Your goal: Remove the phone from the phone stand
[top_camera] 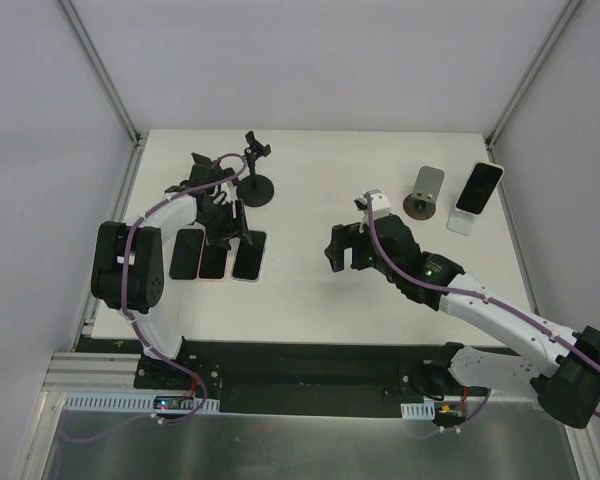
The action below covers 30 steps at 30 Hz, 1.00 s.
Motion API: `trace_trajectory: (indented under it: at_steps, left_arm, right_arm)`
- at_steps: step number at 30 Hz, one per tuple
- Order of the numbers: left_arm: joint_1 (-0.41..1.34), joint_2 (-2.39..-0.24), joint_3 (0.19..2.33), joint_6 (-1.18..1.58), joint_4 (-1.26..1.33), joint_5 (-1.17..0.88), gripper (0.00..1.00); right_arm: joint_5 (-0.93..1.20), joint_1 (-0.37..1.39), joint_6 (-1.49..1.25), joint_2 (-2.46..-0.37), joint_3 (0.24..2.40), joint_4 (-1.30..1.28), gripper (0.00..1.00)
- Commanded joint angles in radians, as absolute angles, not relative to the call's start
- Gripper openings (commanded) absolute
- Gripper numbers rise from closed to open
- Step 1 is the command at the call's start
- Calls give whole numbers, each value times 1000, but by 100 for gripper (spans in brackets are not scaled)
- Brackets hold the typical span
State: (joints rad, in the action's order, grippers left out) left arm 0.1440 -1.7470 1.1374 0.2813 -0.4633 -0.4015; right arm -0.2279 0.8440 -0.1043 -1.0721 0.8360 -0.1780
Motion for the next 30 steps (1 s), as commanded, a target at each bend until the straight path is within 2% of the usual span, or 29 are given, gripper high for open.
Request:
trace_trajectory:
  at_steps: [1,2,5,9,21,30]
  left_arm:
    - [188,-1672,1149,325,-485,-331,67]
    - [211,-1663,1154,327,-485,-313,74]
    - [333,-1646,1181,340,-485,-250,85]
    - [445,-1698,1227,373,-477,-241,93]
    - [551,-1881,1321,377,-477,-238,96]
    - [551,-1888,1275,368,-477,-166,98]
  right_arm:
    - [-244,839,-118,-1063,850,-166,96]
    - [-244,839,-117,-1065,851,-164,96]
    - [-245,836,-118,-1074,856,-164,96]
    - [-255,833,-123,-1075,861,-166,96]
    - [-296,825,-124,-1051,851,-181,96]
    - [-291,822,-126,-1063,861,-184,96]
